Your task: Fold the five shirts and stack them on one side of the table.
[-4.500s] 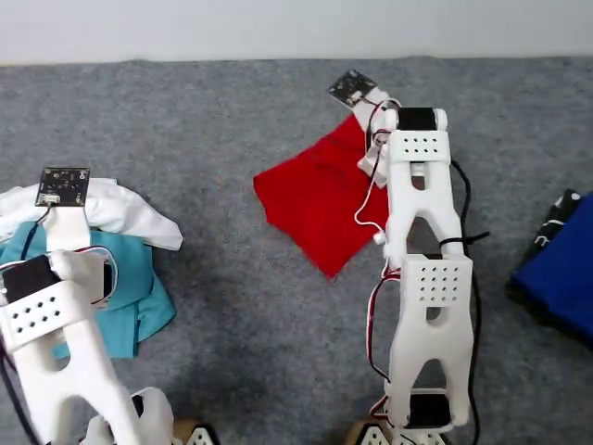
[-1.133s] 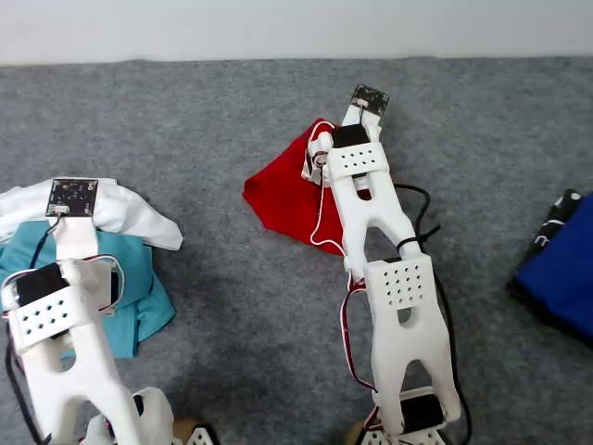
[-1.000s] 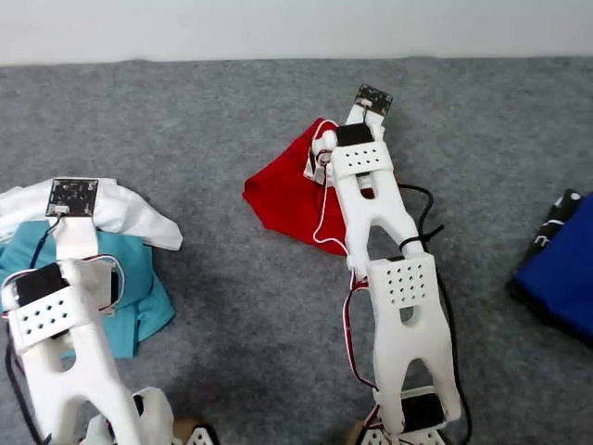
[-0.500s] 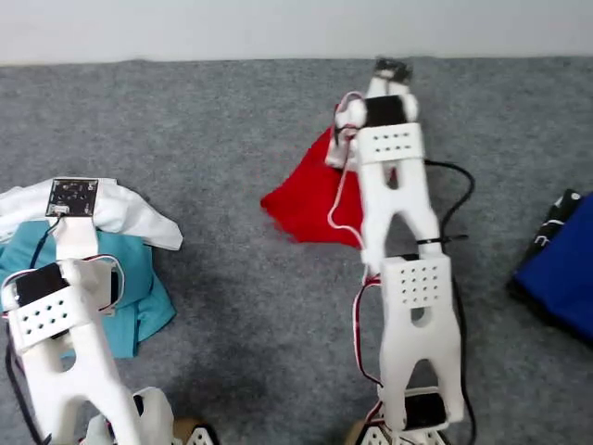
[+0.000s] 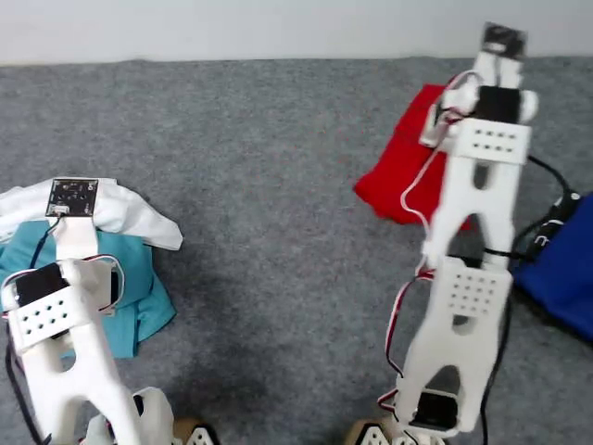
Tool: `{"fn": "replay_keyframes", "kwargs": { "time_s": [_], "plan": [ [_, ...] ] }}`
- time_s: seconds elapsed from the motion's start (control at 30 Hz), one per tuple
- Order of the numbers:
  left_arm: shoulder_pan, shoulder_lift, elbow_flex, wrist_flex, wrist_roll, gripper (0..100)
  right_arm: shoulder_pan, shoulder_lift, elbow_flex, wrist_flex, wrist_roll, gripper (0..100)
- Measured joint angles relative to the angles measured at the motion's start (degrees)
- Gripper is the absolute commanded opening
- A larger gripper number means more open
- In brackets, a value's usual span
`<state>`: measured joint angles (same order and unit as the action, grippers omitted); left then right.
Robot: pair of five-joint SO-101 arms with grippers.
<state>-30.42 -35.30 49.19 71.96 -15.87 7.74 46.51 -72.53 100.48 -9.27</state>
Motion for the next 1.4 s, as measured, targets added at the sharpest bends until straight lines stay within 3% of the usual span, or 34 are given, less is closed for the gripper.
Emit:
{"fn": "replay_keyframes", "kwargs": {
  "time_s": [0.27, 0.47, 1.07, 1.4],
  "plan": [
    [0.0, 0.0, 0.2, 0.0, 0.0, 0, 9.1, -18.0, 20.5, 0.0, 7.1, 0.8],
    [0.0, 0.0, 0.4, 0.0, 0.0, 0, 16.0, -23.6, 23.6, 0.0, 12.3, 0.8],
    [0.0, 0.0, 0.4, 0.0, 0.0, 0, 29.5, -23.6, 23.9, 0.0, 18.2, 0.8],
    [0.0, 0.0, 0.4, 1.5, 0.0, 0, 35.5, -16.1, 23.9, -3.7, 20.4, 0.8]
  ]
}}
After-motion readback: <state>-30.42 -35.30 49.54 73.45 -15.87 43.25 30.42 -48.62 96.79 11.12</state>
